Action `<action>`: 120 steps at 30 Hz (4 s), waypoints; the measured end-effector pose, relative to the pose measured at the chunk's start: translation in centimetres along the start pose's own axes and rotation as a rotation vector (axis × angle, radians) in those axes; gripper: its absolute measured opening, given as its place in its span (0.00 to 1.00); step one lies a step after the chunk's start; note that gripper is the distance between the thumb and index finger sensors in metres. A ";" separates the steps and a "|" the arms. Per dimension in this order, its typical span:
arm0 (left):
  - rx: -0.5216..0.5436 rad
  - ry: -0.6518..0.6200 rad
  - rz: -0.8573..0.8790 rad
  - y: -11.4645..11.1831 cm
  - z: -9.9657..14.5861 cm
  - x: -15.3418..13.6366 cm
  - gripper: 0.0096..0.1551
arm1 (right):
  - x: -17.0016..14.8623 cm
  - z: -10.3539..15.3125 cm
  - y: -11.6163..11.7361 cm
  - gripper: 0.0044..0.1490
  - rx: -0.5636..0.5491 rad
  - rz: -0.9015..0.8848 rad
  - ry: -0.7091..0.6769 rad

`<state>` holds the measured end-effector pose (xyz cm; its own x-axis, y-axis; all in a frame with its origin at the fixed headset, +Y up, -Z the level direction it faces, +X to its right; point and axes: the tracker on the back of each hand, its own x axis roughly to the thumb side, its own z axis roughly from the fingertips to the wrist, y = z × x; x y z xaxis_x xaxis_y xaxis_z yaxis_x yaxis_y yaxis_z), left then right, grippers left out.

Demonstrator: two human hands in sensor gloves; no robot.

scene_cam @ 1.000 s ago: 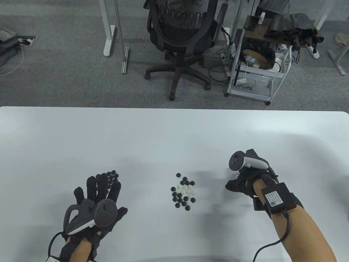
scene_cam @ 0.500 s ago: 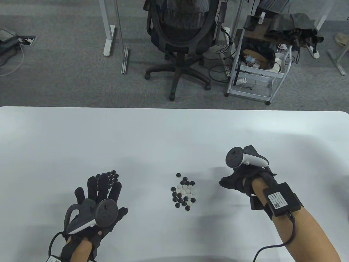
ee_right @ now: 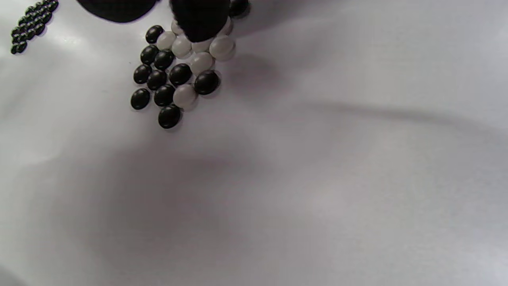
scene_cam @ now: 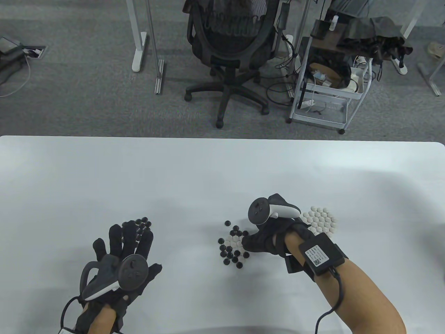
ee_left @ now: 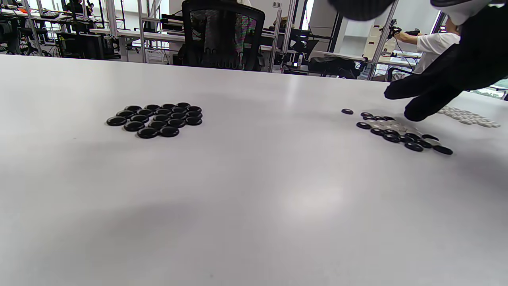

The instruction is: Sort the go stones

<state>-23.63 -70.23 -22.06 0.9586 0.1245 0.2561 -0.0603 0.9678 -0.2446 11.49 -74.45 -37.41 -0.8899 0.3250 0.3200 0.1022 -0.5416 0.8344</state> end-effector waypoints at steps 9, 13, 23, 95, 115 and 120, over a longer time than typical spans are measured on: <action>0.002 0.000 0.006 0.0 0.1 -0.1 0.47 | -0.3 -0.4 0.4 0.40 0.012 0.020 0.028; 0.006 -0.003 0.007 0.0 0.1 -0.1 0.47 | -2.0 0.5 0.3 0.40 0.011 0.010 0.077; -0.005 -0.006 -0.002 0.0 0.0 0.0 0.47 | -8.8 4.2 0.9 0.38 -0.024 -0.077 0.223; 0.004 -0.007 0.004 0.3 0.3 0.0 0.46 | -13.0 3.9 -2.8 0.40 -0.124 -0.200 0.487; -0.012 -0.004 -0.001 0.1 0.1 0.2 0.47 | -1.4 1.3 -1.8 0.39 -0.042 -0.035 0.075; -0.009 -0.003 0.002 0.1 0.1 0.1 0.46 | 1.1 -0.4 -1.0 0.39 -0.021 -0.002 0.010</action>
<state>-23.55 -70.05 -21.99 0.9576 0.1267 0.2587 -0.0592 0.9655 -0.2536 10.22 -73.83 -38.03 -0.8946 0.3185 0.3134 0.0909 -0.5569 0.8256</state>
